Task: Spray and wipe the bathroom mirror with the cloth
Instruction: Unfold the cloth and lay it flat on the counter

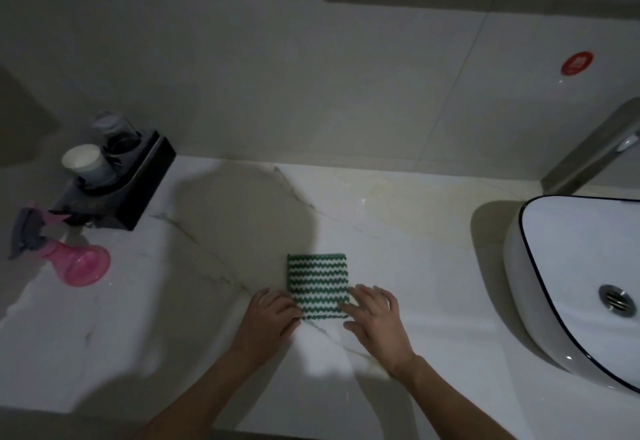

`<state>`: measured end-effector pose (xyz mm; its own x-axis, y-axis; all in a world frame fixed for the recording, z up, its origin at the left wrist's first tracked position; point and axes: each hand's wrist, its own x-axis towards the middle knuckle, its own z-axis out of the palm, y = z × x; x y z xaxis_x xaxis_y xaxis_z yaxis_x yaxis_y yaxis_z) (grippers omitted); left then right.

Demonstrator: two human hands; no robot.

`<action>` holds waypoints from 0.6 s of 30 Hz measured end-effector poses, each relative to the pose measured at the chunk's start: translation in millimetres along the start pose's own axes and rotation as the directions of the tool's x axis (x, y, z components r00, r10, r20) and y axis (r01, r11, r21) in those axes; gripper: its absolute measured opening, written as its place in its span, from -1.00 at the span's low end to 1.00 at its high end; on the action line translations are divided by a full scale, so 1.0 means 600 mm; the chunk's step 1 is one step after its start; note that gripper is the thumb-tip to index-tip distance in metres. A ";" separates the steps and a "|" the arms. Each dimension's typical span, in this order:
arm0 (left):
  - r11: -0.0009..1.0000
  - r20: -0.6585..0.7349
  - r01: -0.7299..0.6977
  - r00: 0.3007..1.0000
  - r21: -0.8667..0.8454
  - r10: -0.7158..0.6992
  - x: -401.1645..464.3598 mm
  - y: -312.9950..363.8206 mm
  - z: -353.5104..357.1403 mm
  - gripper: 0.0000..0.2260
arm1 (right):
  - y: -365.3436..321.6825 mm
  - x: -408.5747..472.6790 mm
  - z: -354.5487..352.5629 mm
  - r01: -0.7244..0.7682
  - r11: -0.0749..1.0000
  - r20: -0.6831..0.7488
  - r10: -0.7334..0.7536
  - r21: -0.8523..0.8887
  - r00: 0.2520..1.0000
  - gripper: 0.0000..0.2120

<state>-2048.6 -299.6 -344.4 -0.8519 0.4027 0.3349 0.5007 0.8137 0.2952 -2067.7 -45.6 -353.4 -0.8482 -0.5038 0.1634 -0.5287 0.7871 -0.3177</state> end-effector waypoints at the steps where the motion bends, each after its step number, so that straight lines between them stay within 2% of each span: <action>1: 0.999 -0.002 0.032 0.999 0.013 -0.032 -0.004 0.002 0.003 -0.87 | -0.001 -0.003 0.003 0.003 1.000 -0.015 -0.003 -0.023 1.000 -0.57; 4: 0.991 0.022 0.107 0.994 0.074 -0.109 -0.012 0.009 0.009 -0.83 | -0.002 -0.008 0.008 0.017 0.997 -0.084 -0.023 -0.071 0.996 -0.61; 9: 0.969 0.027 0.185 0.981 0.165 -0.191 -0.010 0.015 0.010 -0.80 | -0.006 -0.002 0.012 0.010 0.998 -0.161 -0.019 -0.058 0.987 -0.71; 12: 0.959 0.015 0.210 0.976 0.190 -0.216 -0.008 0.015 0.014 -0.81 | -0.007 0.005 0.014 -0.021 0.999 -0.181 0.012 -0.049 0.983 -0.74; 15: 0.952 -0.019 0.211 0.977 0.222 -0.212 -0.006 0.015 0.019 -0.82 | -0.013 0.007 0.020 -0.063 0.998 -0.233 0.054 -0.028 0.971 -0.88; 18: 0.937 -0.038 0.230 0.973 0.262 -0.228 0.000 0.017 0.019 -0.77 | -0.028 0.006 0.022 -0.143 0.986 -0.282 0.161 0.083 0.946 -0.81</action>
<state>-2044.9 -286.3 -351.8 -0.9373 0.1904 0.2921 0.2333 0.9650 0.1195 -2061.5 -65.1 -359.8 -0.8963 -0.2495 0.3666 -0.3973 0.8190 -0.4140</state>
